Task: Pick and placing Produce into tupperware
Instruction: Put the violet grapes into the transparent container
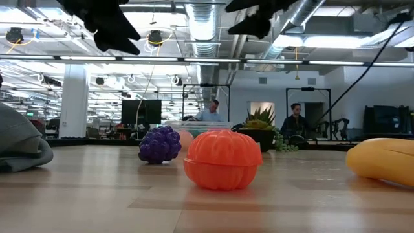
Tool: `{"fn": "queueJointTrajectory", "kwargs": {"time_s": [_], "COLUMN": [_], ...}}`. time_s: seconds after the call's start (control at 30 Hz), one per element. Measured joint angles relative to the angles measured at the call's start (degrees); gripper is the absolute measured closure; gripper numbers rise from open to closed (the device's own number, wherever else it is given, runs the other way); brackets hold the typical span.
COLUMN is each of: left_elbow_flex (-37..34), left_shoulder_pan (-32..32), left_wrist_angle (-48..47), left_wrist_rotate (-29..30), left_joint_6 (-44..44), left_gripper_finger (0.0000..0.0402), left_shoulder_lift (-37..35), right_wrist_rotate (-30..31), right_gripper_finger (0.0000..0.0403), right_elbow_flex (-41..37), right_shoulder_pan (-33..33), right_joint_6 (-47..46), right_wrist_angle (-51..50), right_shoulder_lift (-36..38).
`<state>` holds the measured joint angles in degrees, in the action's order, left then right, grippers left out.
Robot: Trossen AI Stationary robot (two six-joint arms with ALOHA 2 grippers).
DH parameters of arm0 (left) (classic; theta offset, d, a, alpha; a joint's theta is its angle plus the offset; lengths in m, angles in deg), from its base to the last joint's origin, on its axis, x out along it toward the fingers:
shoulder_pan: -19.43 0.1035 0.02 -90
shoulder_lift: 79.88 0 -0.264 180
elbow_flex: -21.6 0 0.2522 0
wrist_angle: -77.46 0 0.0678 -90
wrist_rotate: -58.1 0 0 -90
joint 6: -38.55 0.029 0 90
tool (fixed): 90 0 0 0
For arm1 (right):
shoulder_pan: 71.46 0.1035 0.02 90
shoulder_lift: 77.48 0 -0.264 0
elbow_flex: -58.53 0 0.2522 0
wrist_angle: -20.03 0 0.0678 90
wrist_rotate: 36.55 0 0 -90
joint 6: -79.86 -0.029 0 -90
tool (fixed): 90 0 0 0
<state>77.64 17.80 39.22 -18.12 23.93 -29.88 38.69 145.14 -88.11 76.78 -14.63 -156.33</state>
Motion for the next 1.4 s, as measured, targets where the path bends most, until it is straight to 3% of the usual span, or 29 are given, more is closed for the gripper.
{"fn": "queueJointTrajectory", "kwargs": {"time_s": [0.13, 0.33, 0.87, 1.17, 1.4], "left_elbow_flex": [-0.50, -0.50, -0.50, -0.50, -0.50], "left_shoulder_pan": [0.00, 0.00, 0.00, -0.02, -1.43], "left_wrist_angle": [-0.30, 0.20, 0.42, 1.76, 7.74], "left_wrist_rotate": [0.00, 0.00, 3.50, -1.32, -8.04], "left_joint_6": [-0.21, -0.97, -5.63, -12.76, -13.44], "left_gripper_finger": [0.0123, 0.0123, 0.0123, 0.0123, 0.0123], "left_shoulder_lift": [0.00, -0.02, 0.72, 6.87, 12.36], "right_wrist_rotate": [1.33, 9.82, 30.50, 43.04, 53.04], "right_gripper_finger": [0.0040, 0.0040, 0.0040, 0.0040, 0.0040], "right_elbow_flex": [-7.77, -20.41, -37.80, -46.17, -47.01], "right_shoulder_pan": [1.37, 5.74, 21.27, 34.42, 47.13], "right_joint_6": [-4.66, -8.93, -15.41, -20.48, -25.36], "right_wrist_angle": [8.26, 22.55, 29.05, 34.99, 34.44], "right_shoulder_lift": [6.90, 17.27, 36.34, 41.07, 40.09]}}
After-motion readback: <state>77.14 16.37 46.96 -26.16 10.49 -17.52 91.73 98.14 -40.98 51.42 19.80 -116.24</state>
